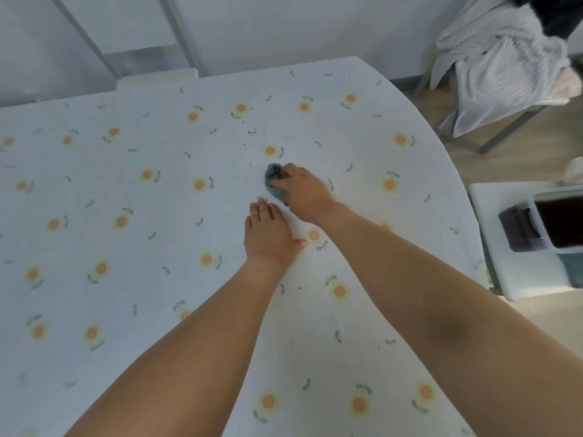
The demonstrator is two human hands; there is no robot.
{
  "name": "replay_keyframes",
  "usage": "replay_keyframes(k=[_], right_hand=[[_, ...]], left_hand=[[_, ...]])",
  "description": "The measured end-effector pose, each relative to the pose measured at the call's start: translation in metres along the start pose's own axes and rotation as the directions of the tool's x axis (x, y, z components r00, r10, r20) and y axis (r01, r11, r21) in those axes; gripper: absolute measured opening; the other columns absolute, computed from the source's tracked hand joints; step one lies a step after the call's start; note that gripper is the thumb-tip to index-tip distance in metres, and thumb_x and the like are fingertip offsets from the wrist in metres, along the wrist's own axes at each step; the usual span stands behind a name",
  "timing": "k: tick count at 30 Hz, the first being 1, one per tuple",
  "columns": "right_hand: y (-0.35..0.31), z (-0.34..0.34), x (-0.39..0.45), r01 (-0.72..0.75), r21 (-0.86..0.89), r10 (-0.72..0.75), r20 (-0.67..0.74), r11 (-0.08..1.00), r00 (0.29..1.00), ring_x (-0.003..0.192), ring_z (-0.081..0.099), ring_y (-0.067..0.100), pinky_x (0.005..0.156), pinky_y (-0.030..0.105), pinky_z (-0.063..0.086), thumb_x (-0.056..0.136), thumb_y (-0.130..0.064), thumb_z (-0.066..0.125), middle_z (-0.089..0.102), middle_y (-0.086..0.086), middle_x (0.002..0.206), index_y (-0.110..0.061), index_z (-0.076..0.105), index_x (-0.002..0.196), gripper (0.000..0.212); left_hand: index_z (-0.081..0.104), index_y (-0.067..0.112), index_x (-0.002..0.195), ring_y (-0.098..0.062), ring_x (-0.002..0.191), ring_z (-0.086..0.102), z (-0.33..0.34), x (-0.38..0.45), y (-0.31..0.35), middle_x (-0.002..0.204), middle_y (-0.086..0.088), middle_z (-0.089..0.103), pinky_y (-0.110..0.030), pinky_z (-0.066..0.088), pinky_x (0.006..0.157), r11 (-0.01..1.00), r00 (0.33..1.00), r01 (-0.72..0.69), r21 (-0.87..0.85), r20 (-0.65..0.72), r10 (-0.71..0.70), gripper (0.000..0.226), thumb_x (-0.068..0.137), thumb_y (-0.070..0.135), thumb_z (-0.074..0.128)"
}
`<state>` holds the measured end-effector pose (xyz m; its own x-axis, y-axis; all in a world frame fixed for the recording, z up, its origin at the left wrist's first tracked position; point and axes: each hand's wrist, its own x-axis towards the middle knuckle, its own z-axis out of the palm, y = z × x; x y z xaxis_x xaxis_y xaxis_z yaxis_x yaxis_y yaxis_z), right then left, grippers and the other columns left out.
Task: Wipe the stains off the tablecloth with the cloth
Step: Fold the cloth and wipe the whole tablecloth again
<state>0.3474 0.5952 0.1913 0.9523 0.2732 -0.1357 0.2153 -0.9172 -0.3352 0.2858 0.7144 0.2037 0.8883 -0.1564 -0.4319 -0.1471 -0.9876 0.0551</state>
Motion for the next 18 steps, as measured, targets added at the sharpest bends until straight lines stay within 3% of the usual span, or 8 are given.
replay_keyframes(k=[2, 3, 5, 8, 12, 13, 15, 18], right_hand=[[0.024, -0.003, -0.021, 0.075, -0.028, -0.076, -0.050, 0.997, 0.996, 0.106, 0.051, 0.031, 0.094, 0.040, 0.043, 0.085, -0.013, 0.062, 0.050, 0.009, 0.128, -0.028, 0.056, 0.131, 0.049], [0.045, -0.001, -0.034, 0.031, -0.043, -0.035, -0.113, 0.999, 0.993, 0.105, 0.051, 0.033, 0.093, 0.040, 0.043, 0.085, -0.014, 0.060, 0.052, 0.009, 0.125, -0.028, 0.057, 0.130, 0.047], [0.096, -0.008, -0.070, -0.224, -0.020, 0.209, -0.286, 0.974, 0.935, 0.102, 0.054, 0.035, 0.089, 0.040, 0.045, 0.087, -0.016, 0.057, 0.056, 0.010, 0.118, -0.025, 0.060, 0.125, 0.039], [0.173, -0.025, -0.123, -0.632, 0.212, 0.655, -0.403, 0.746, 0.639, 0.106, 0.053, 0.037, 0.096, 0.044, 0.044, 0.089, -0.021, 0.052, 0.054, 0.013, 0.123, -0.021, 0.061, 0.125, 0.037], [0.161, -0.036, -0.116, -0.753, 0.342, 0.819, -0.357, 0.563, 0.450, 0.116, 0.048, 0.040, 0.100, 0.039, 0.037, 0.089, -0.008, 0.045, 0.044, 0.018, 0.133, -0.007, 0.056, 0.129, 0.041], [0.139, -0.033, -0.102, -0.727, 0.315, 0.786, -0.358, 0.610, 0.504, 0.116, 0.049, 0.038, 0.099, 0.039, 0.038, 0.089, -0.008, 0.046, 0.045, 0.017, 0.132, -0.008, 0.057, 0.125, 0.038], [0.084, -0.023, -0.077, -0.592, 0.199, 0.623, -0.318, 0.781, 0.715, 0.109, 0.054, 0.033, 0.090, 0.035, 0.043, 0.090, -0.016, 0.049, 0.053, 0.011, 0.122, -0.015, 0.059, 0.115, 0.027], [0.007, 0.001, -0.053, -0.226, 0.078, 0.232, -0.075, 0.971, 0.970, 0.104, 0.055, 0.029, 0.082, 0.034, 0.044, 0.091, -0.015, 0.054, 0.054, 0.008, 0.119, -0.020, 0.058, 0.120, 0.030]], left_hand=[[-0.001, 0.004, 0.157, -0.035, 0.152, -0.007, 0.006, -0.013, 0.004, 0.164, -0.021, -0.005, -0.046, 0.010, 0.123, 0.999, 0.998, 0.011, -0.046, 0.056, -0.009, 0.129, 0.073, 0.074, 0.066], [-0.004, 0.005, 0.157, -0.035, 0.152, -0.010, 0.008, -0.018, 0.006, 0.164, -0.021, -0.008, -0.046, 0.009, 0.123, 0.996, 0.997, 0.011, -0.083, 0.083, -0.004, 0.136, 0.067, 0.074, 0.071], [-0.007, 0.007, 0.157, -0.033, 0.151, -0.016, 0.010, -0.021, 0.007, 0.163, -0.019, -0.015, -0.047, 0.006, 0.123, 0.990, 0.995, 0.015, -0.140, 0.097, -0.002, 0.144, 0.061, 0.069, 0.080], [-0.007, 0.007, 0.157, -0.032, 0.151, -0.018, 0.012, -0.019, 0.009, 0.164, -0.018, -0.016, -0.048, 0.005, 0.124, 0.983, 0.997, 0.031, -0.178, 0.077, -0.018, 0.146, 0.058, 0.063, 0.085], [-0.008, 0.006, 0.157, -0.033, 0.150, -0.019, 0.013, -0.019, 0.012, 0.163, -0.018, -0.017, -0.049, 0.005, 0.124, 0.985, 0.996, 0.047, -0.165, 0.082, -0.034, 0.147, 0.058, 0.061, 0.086], [-0.008, 0.006, 0.157, -0.033, 0.150, -0.019, 0.013, -0.019, 0.012, 0.163, -0.018, -0.017, -0.049, 0.005, 0.123, 0.987, 0.996, 0.048, -0.156, 0.083, -0.035, 0.147, 0.058, 0.062, 0.086], [-0.008, 0.007, 0.157, -0.033, 0.151, -0.018, 0.012, -0.018, 0.011, 0.163, -0.019, -0.016, -0.049, 0.006, 0.123, 0.987, 0.996, 0.043, -0.157, 0.086, -0.029, 0.146, 0.060, 0.064, 0.084], [-0.007, 0.009, 0.157, -0.033, 0.152, -0.013, 0.017, -0.031, 0.011, 0.164, -0.018, -0.012, -0.049, 0.008, 0.124, 0.993, 0.998, 0.039, -0.108, 0.060, -0.032, 0.133, 0.070, 0.071, 0.072]])
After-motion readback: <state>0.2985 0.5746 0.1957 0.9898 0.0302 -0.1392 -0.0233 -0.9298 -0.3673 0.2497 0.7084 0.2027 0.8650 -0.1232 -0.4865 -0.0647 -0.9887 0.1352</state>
